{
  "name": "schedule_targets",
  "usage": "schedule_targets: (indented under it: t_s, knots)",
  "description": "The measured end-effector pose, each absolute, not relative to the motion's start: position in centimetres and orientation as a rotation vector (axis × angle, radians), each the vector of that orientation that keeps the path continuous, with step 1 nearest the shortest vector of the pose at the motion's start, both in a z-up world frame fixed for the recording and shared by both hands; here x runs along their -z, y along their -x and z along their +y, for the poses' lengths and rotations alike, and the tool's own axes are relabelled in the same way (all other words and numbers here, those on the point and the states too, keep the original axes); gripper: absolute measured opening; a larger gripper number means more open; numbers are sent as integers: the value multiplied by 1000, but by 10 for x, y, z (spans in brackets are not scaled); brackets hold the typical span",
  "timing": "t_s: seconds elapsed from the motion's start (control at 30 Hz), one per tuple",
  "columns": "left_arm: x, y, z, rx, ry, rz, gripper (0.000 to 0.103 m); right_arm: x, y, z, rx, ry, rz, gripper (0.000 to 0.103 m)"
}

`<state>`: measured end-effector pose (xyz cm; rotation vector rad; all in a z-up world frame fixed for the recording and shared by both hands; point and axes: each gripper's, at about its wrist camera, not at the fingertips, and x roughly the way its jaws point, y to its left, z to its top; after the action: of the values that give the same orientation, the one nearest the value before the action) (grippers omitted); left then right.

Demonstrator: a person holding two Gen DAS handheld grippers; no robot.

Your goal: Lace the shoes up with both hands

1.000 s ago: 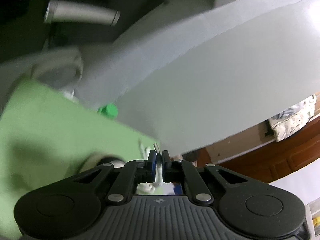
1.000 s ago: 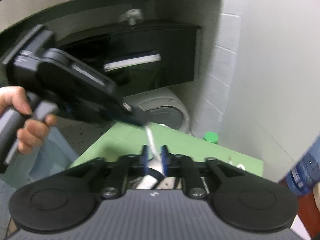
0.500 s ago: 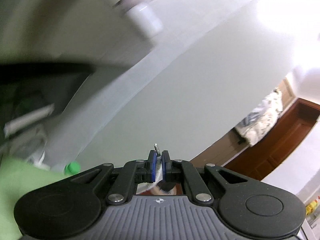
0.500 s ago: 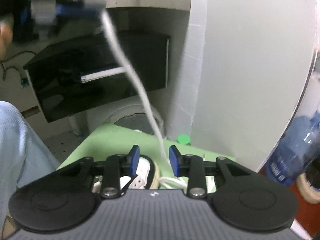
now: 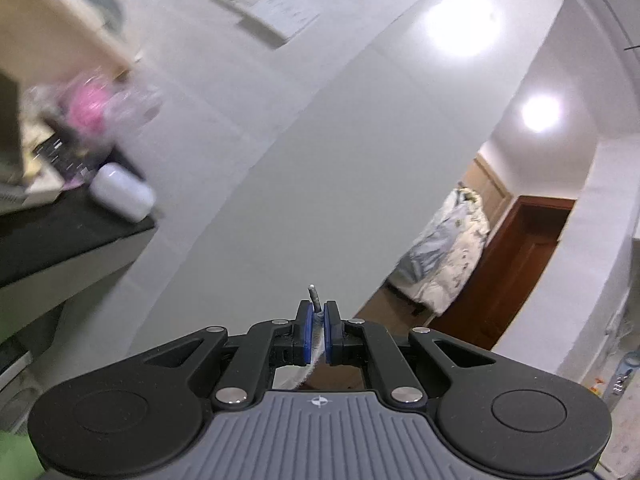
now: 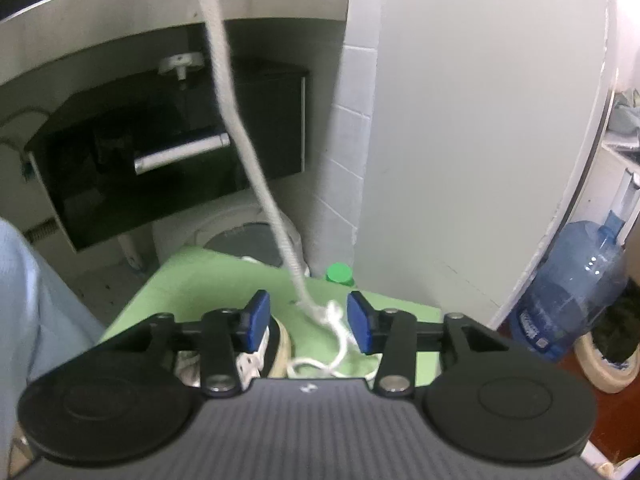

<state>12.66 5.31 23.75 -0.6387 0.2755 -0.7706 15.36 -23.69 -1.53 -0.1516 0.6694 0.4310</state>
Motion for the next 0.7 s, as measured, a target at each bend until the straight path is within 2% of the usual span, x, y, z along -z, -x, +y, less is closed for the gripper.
schedule_targets:
  t_s: [0.23, 0.27, 0.3, 0.33, 0.5, 0.7]
  knots:
    - [-296, -118, 62, 766, 578, 207, 5, 60, -191, -221, -434, 263, 779, 54]
    - [-303, -116, 63, 762, 562, 198, 5, 66, -196, -223, -430, 256, 790, 52]
    - [-307, -117, 64, 760, 557, 196, 5, 71, -202, -224, -426, 238, 798, 42]
    - [-310, -117, 66, 759, 554, 195, 5, 73, -207, -226, -445, 189, 804, 36]
    - [-317, -123, 68, 744, 549, 205, 5, 75, -222, -223, -586, -41, 808, 35]
    - [-316, -123, 68, 726, 525, 230, 5, 82, -228, -192, -671, 137, 831, 35]
